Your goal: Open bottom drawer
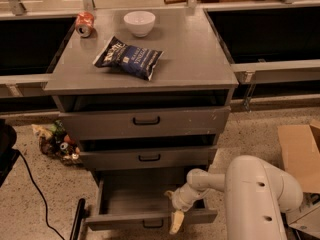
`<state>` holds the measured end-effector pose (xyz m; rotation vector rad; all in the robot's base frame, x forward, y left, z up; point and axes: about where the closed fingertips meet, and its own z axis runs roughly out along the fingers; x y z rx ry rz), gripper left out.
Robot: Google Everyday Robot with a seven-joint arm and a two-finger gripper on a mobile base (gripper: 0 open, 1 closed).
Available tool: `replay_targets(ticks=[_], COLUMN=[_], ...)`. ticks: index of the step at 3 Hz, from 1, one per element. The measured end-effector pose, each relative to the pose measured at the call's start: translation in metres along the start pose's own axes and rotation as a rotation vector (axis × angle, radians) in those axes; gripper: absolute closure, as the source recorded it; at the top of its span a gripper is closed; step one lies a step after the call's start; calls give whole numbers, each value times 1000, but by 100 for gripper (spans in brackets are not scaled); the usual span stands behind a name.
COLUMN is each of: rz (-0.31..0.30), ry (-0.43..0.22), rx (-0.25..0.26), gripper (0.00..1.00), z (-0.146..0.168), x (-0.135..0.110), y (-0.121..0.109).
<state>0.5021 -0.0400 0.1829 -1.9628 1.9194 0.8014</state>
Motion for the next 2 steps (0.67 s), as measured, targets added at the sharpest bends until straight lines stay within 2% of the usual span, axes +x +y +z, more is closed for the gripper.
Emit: replay_targets(ticks=[1,2], rz=[-33,-29], ry=[11,29], rx=[5,92], gripper=[0,0], z=[-26,-92], x=[-7,-18], y=[16,39])
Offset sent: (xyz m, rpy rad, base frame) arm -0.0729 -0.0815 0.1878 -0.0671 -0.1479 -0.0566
